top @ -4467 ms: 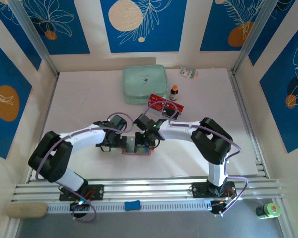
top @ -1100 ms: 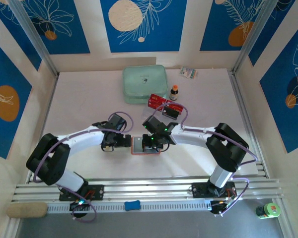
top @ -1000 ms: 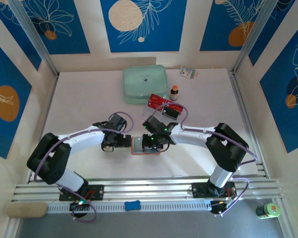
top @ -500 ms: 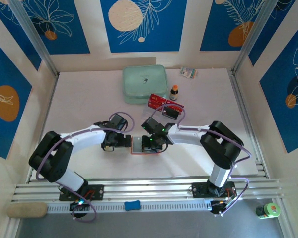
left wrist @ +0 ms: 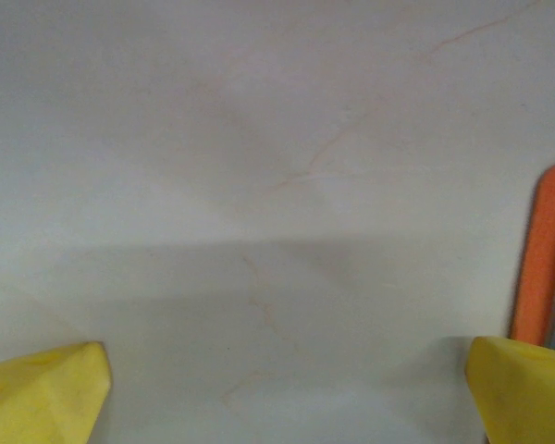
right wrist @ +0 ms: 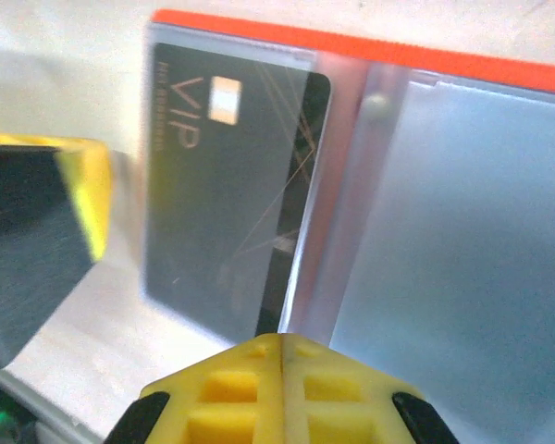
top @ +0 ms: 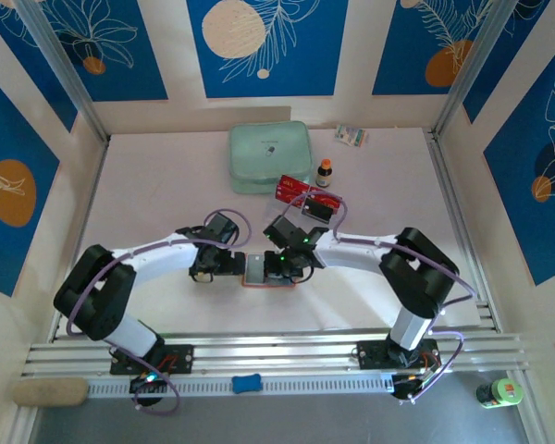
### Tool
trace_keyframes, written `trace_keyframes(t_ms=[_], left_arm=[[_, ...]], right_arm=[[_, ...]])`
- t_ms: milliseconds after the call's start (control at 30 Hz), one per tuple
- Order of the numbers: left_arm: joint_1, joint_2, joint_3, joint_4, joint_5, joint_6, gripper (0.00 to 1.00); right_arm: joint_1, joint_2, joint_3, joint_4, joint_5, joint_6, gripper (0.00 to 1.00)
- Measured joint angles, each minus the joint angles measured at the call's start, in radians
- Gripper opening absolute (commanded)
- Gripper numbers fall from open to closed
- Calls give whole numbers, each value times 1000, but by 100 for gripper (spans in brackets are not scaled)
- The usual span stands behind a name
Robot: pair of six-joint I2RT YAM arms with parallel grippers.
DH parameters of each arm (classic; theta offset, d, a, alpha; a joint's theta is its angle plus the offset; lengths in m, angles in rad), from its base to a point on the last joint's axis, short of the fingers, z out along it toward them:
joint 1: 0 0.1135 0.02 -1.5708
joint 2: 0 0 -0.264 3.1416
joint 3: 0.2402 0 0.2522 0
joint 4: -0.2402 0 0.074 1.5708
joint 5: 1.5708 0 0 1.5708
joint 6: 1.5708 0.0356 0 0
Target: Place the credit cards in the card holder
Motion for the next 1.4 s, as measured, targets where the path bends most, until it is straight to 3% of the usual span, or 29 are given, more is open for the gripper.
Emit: trace_keyframes(t_ms=[300,867,1400], left_arm=[[-1,-121,5,12,39,-1,100],[-1,-163,-21,231,133,-82,100],[-1,-63,-63,444,288,-132,100]], right_arm=[[-58,-182,-63,-34,40,-5,0],[-76,-96,-160,34,37,-5,0],[-96,-90,-229,141,2,-6,0]])
